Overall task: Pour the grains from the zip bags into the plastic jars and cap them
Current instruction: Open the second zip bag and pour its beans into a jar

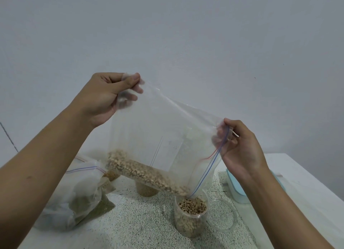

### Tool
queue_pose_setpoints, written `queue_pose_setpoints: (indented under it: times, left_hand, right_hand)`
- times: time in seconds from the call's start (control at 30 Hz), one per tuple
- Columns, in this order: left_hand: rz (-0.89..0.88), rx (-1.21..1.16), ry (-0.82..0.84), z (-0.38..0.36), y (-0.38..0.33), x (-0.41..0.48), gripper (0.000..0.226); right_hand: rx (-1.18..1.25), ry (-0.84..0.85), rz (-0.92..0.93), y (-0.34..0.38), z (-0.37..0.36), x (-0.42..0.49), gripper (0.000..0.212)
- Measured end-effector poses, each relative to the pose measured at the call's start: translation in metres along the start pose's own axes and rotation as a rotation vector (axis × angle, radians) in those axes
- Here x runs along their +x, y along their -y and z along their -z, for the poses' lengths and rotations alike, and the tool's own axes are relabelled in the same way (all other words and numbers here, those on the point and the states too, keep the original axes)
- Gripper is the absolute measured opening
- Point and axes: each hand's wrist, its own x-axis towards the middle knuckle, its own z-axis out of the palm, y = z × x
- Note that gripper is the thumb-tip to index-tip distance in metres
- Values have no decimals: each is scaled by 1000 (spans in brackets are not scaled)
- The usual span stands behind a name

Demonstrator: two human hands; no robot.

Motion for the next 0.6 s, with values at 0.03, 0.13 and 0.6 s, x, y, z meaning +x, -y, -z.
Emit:
queue_pose_setpoints:
  times: [0.03, 0.13, 0.6]
  left_hand:
    - [-4, 2, 0, 0, -1, 0, 28]
    - [-16, 18, 1, 1, -3, -2, 28]
    - [-35, 27, 3, 5, -4, -1, 28]
  right_hand:
    - [-2, 0, 0, 0, 0, 0, 17]
    - [-5, 4, -2, 0, -1, -1, 17]
    - [-3, -6, -13, 0, -4, -2, 16]
